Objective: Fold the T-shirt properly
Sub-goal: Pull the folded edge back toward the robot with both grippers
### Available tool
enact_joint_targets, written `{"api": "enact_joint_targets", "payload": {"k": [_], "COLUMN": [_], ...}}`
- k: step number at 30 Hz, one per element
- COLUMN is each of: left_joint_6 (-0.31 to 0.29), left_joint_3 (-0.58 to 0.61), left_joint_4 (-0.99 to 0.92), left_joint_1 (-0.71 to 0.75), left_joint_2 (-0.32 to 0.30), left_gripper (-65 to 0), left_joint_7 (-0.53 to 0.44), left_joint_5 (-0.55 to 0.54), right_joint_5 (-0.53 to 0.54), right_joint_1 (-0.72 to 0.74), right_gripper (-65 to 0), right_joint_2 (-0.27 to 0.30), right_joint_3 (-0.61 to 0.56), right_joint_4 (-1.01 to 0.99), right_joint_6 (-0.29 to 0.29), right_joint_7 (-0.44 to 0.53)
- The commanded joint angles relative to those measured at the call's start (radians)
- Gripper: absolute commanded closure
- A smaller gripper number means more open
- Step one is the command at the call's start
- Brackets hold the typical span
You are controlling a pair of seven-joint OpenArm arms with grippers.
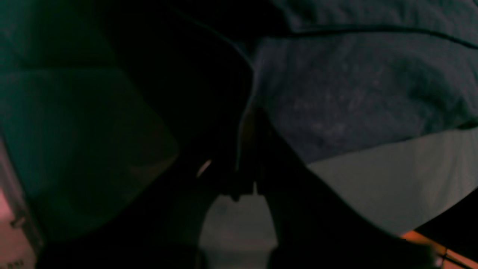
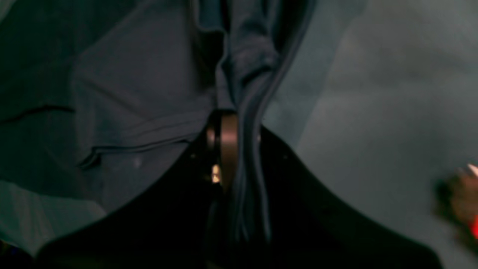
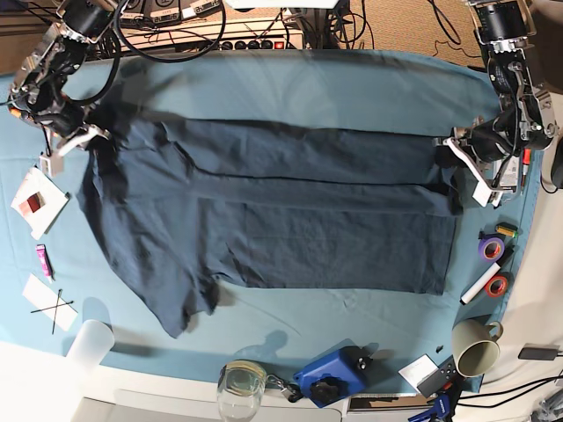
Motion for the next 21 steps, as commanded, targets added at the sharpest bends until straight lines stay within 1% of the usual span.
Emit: {"api": "enact_joint_targets", "payload": {"k": [1, 3, 5, 9, 15, 21], "left_joint_6": [0.004, 0.004, 0.004, 0.0, -0.003, -0.003], "left_joint_3": [-0.002, -0.002, -0.002, -0.002, -0.011, -0.095], "left_joint_4": [0.007, 0.007, 0.012, 0.037, 0.113, 0.183], "left_joint_1": [0.008, 0.021, 0.038, 0.093, 0.187, 0.256], "left_joint_2": [-0.025, -0.042, -0.06, -0.086, -0.089, -0.089], "left_gripper": [0.0, 0.0, 0.0, 0.0, 0.0, 0.0], "left_joint_7": [0.043, 0.043, 0.048, 0.057, 0.058, 0.047], "left_joint_5": [0.035, 0.035, 0.035, -0.002, 0.002, 0.001], "right_joint_5": [-0.037, -0.032, -0.003, 0.048, 0.069, 0.166], "right_joint_1": [-0.002, -0.002, -0.002, -0.002, -0.016, -0.069], "right_gripper": [0.0, 0.0, 0.0, 0.0, 0.0, 0.0], "right_joint_2": [0.015, 0.015, 0.015, 0.017, 0.018, 0.018], "right_joint_3": [0.012, 0.023, 0.029, 0.03, 0.03, 0.03], "right_joint_4": [0.018, 0.025, 0.025, 0.025, 0.027, 0.029], "right_joint_6": [-0.009, -0.009, -0.009, -0.009, -0.009, -0.005], "right_joint_7": [-0.042, -0.066, -0.079, -0.115, -0.115, -0.115]}}
